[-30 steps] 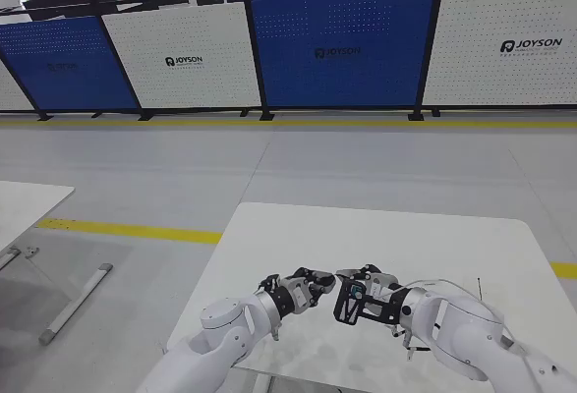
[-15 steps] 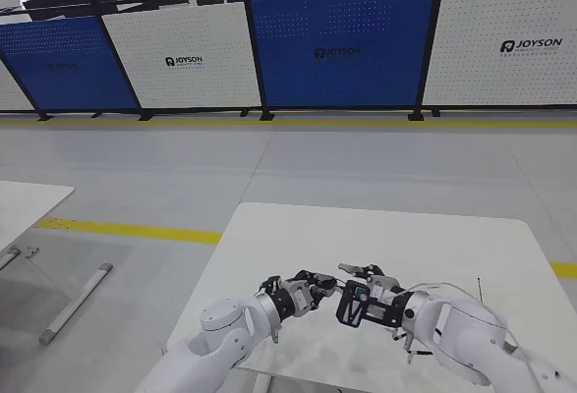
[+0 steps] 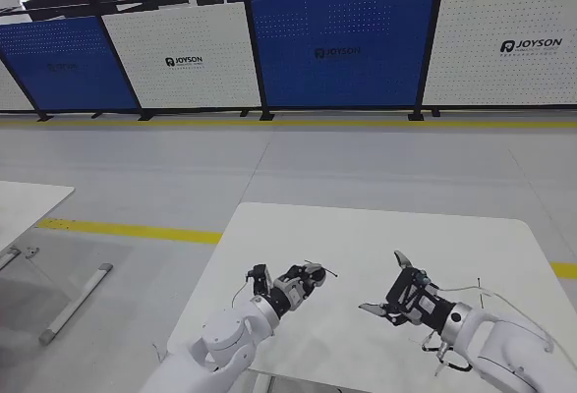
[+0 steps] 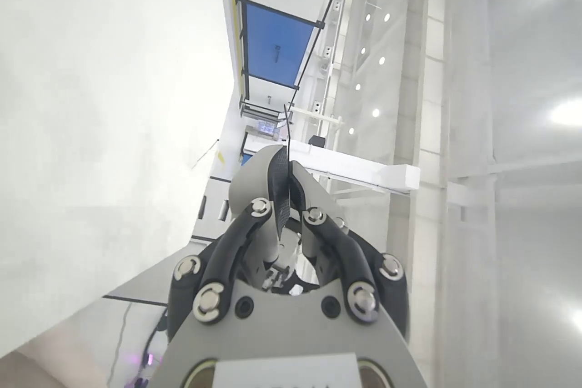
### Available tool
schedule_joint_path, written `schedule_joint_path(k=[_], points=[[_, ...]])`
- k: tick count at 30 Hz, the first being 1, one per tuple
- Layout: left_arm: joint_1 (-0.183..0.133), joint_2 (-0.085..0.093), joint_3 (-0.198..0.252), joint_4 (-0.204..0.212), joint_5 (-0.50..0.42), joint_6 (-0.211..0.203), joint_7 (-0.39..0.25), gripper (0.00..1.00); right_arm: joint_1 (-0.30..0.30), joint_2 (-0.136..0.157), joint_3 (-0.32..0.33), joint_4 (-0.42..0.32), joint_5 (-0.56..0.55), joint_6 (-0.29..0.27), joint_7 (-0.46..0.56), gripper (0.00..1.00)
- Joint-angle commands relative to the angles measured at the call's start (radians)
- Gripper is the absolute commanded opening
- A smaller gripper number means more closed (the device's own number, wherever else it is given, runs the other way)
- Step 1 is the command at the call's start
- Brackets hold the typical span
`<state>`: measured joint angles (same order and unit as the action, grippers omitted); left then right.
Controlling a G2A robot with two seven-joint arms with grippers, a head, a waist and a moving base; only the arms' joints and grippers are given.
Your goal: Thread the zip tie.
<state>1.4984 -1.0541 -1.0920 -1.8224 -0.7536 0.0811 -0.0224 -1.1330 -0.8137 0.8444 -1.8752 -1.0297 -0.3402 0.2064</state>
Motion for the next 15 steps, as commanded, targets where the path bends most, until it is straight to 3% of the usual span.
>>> schedule_joint_path(k=[1, 9, 12, 15], points=[[0.006, -0.001, 0.009, 0.003, 0.057, -0.019, 0.006, 0.0, 0.001, 0.0, -0.001, 0.001, -0.016, 0.0, -0.001, 1.0], [0.007, -0.001, 0.01, 0.004, 0.062, -0.021, 0.006, 0.0, -0.002, -0.001, -0.001, 0.002, -0.009, 0.001, -0.003, 1.0], [0.006, -0.002, 0.01, 0.005, 0.068, -0.027, 0.009, 0.0, -0.013, -0.008, -0.023, 0.009, 0.155, 0.0, -0.07, 1.0], [0.008, -0.004, 0.012, 0.013, 0.124, -0.072, 0.017, 0.0, 0.019, -0.006, -0.066, 0.04, 0.325, 0.0, -0.079, 1.0]])
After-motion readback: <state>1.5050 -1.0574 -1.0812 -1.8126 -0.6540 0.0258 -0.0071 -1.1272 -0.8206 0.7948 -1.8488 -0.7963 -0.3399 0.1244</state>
